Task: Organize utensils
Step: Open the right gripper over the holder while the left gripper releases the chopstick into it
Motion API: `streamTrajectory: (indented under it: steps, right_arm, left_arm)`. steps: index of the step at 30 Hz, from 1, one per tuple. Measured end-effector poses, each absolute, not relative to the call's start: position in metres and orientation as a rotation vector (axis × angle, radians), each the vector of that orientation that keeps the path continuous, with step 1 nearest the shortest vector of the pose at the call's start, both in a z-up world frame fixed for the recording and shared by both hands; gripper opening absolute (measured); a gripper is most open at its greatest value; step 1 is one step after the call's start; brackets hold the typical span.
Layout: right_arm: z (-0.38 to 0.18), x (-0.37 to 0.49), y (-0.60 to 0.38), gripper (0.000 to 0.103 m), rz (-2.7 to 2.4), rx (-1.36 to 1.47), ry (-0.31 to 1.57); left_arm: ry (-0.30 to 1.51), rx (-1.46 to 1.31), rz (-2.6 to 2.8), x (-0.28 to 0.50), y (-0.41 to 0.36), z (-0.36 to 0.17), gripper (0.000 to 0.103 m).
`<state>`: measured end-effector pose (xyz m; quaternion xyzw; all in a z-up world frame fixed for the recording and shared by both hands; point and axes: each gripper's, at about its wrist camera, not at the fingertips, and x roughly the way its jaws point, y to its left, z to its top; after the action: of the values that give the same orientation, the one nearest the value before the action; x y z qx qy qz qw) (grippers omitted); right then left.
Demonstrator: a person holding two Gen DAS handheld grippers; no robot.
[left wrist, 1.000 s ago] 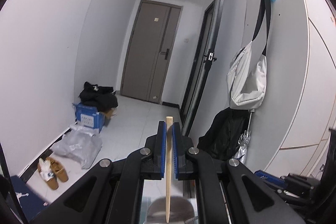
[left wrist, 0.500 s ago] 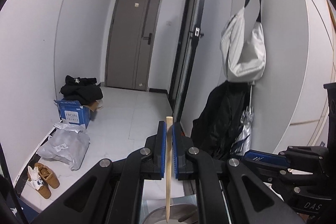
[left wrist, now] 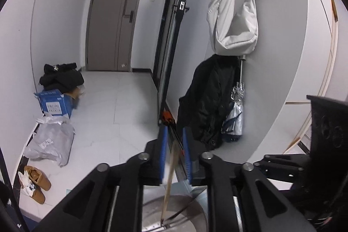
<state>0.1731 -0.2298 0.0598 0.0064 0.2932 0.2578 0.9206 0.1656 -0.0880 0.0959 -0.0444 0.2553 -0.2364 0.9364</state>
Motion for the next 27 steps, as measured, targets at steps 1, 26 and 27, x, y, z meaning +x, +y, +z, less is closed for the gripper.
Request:
streamTrajectory:
  steps: [1,26,27]
  right_arm:
    - [0.058,0.173,-0.232,0.019,0.533,0.028,0.603]
    - [0.063,0.061,-0.234,0.069,0.429,0.139,0.492]
    - [0.062,0.057,-0.231,0.071,0.429,0.135,0.487]
  left_arm:
    - [0.531,-0.096,-0.483,0.165,-0.086,0.097,0.024]
    - [0.567,-0.194,0.006,0.061,-0.036,0.101,0.099]
    - [0.57,-0.192,0.017,0.058,-0.037,0.099,0.099]
